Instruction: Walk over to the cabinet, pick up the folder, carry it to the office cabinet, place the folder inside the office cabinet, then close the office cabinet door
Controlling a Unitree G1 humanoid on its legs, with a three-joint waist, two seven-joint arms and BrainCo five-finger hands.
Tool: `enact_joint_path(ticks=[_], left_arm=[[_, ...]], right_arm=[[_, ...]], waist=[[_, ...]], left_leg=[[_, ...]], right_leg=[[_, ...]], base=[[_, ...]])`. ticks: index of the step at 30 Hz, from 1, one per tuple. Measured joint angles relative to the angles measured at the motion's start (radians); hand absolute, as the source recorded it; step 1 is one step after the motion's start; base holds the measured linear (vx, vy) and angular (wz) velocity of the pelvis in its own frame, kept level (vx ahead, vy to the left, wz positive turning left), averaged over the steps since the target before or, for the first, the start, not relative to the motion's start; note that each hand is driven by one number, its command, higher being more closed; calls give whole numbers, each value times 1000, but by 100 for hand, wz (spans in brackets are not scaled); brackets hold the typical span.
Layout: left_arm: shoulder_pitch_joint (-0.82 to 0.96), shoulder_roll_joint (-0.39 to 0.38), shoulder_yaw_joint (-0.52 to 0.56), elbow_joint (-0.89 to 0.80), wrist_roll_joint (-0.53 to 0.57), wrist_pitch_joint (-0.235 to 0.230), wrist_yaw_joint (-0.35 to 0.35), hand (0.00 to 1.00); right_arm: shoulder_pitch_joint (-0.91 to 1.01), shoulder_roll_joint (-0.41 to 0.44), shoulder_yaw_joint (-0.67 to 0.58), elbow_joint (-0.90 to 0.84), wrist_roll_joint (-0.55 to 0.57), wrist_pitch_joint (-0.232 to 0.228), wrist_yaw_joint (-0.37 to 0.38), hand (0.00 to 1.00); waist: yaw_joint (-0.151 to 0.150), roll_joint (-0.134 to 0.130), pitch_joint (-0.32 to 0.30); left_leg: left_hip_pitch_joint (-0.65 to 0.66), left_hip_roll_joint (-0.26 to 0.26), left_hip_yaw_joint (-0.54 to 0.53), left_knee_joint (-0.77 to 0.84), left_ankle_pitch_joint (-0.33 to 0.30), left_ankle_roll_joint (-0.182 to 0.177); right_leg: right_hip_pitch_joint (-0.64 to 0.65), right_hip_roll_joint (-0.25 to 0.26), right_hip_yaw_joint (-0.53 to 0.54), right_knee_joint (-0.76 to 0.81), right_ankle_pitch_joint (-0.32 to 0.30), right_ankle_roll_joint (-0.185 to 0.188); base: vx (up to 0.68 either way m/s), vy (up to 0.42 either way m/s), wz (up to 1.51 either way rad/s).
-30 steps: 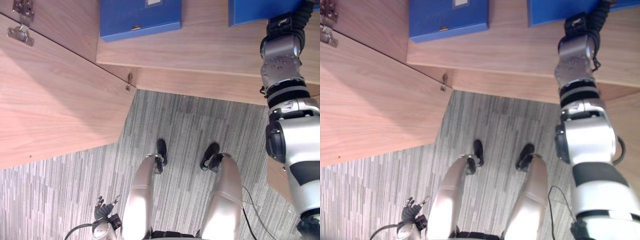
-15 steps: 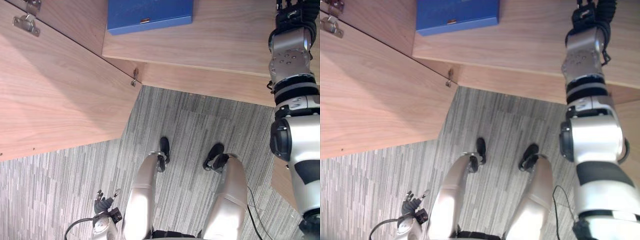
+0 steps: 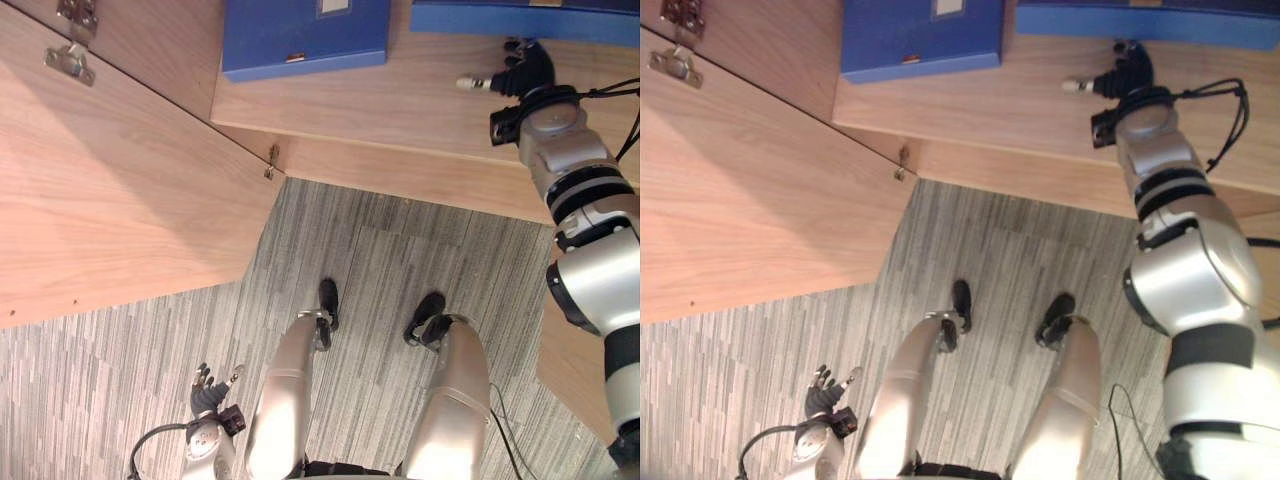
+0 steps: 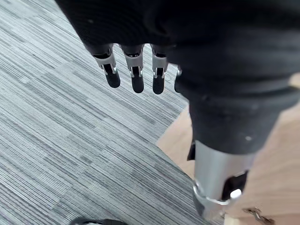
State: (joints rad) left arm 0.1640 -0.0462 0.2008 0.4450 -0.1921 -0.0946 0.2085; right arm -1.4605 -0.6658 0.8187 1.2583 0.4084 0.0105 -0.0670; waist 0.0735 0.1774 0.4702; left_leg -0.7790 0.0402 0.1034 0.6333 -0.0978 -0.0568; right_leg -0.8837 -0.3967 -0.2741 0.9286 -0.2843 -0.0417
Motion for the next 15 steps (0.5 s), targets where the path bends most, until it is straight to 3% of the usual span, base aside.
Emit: enact_joint_path(ticks=[2,4,8,15], left_arm=[[13,3,0,-34,26,2,-42,0],[24,3,0,-45,33,5,-61,0],[53,14,3,-52,49,7,-81,0],[55,13,5,-52,42,5,-85,0]], right_arm=[[13,0,0,-4,-167,0,55,0],[43,-4,-15,-32,-228,1,90,0],[141,-3,-100,-162,-248,6,181,0],[219,-3,-130,-297,-384,6,261,0]], waist=[[1,-1,-4],[4,-5,-7],[5,-38,-33],[7,-54,-40]], left_leg=[[22,2,5,-24,6,1],[42,3,10,-43,8,1],[54,19,26,-75,15,-2],[82,26,48,-126,36,-2]], right_leg=[[17,9,1,-23,9,3],[34,14,1,-40,13,4],[35,41,9,-80,33,4],[38,59,20,-115,52,3]], base=[[102,35,-9],[71,30,-10],[86,27,-18],[65,28,-10]])
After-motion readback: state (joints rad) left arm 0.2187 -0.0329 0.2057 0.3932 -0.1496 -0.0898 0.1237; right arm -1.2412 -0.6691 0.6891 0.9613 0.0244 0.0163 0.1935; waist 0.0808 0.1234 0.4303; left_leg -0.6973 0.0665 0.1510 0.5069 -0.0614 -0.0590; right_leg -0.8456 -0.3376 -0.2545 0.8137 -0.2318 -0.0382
